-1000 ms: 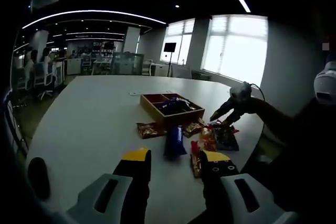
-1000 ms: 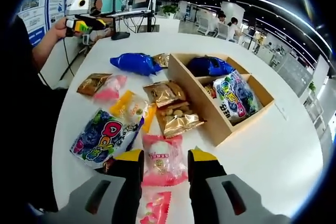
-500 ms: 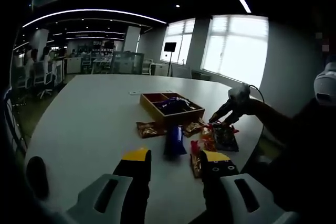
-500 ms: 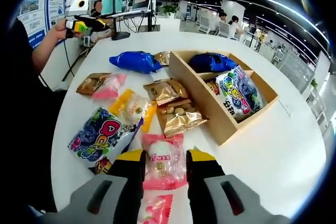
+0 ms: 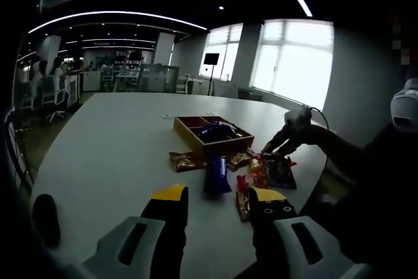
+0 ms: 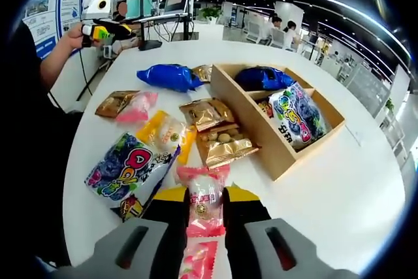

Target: Pick up the scattered marshmallows, QQ candies, Oreo cookies, and mixed nuts on the table and sort them into separate containers

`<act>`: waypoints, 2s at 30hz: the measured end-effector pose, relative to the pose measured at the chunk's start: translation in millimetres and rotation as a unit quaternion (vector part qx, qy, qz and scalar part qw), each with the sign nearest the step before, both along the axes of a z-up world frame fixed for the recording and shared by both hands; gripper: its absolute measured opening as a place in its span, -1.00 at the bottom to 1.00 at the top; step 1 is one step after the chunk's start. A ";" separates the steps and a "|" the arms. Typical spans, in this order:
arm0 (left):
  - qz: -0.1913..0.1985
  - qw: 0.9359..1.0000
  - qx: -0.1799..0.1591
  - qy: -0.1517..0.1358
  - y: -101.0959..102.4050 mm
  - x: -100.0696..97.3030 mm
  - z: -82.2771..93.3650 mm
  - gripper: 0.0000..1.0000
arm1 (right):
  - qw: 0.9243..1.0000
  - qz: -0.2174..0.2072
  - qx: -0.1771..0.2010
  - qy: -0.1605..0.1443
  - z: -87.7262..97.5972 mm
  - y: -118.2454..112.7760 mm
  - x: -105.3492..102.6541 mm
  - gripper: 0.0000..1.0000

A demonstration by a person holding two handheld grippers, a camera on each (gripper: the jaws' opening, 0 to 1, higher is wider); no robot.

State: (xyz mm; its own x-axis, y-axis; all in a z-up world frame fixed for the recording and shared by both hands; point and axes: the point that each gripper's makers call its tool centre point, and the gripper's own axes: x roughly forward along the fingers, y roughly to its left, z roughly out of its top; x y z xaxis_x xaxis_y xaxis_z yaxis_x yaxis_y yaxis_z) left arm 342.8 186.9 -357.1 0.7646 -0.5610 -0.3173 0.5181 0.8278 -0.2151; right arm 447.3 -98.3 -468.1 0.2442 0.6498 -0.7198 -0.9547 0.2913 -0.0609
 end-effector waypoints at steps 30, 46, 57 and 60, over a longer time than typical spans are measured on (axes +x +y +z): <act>0.000 1.000 -0.003 0.000 1.7 -0.2 -0.7 -0.16 | 0.999 -0.013 0.022 -0.027 33.5 -3.1 14.2 -0.67; 0.002 1.000 -0.006 0.001 2.2 -2.3 -2.2 -0.17 | 0.997 -0.025 0.039 -0.058 65.1 -1.5 34.1 -0.67; 0.007 1.000 -0.006 0.001 7.6 -4.3 -2.5 -0.17 | 0.996 -0.027 0.040 -0.073 78.5 4.2 49.4 -0.67; 0.007 1.000 -0.006 0.002 7.5 -4.8 -2.5 -0.17 | 0.996 -0.028 0.040 -0.077 82.5 5.7 53.9 -0.67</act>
State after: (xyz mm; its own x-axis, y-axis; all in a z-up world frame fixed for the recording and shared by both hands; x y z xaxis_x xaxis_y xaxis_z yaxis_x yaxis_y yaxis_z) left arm 338.0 194.5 -359.7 0.7716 -0.5536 -0.3134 0.5055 0.8326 -0.2263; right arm 501.2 -92.6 -385.6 0.3853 0.6863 -0.6169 -0.9180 0.3533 -0.1803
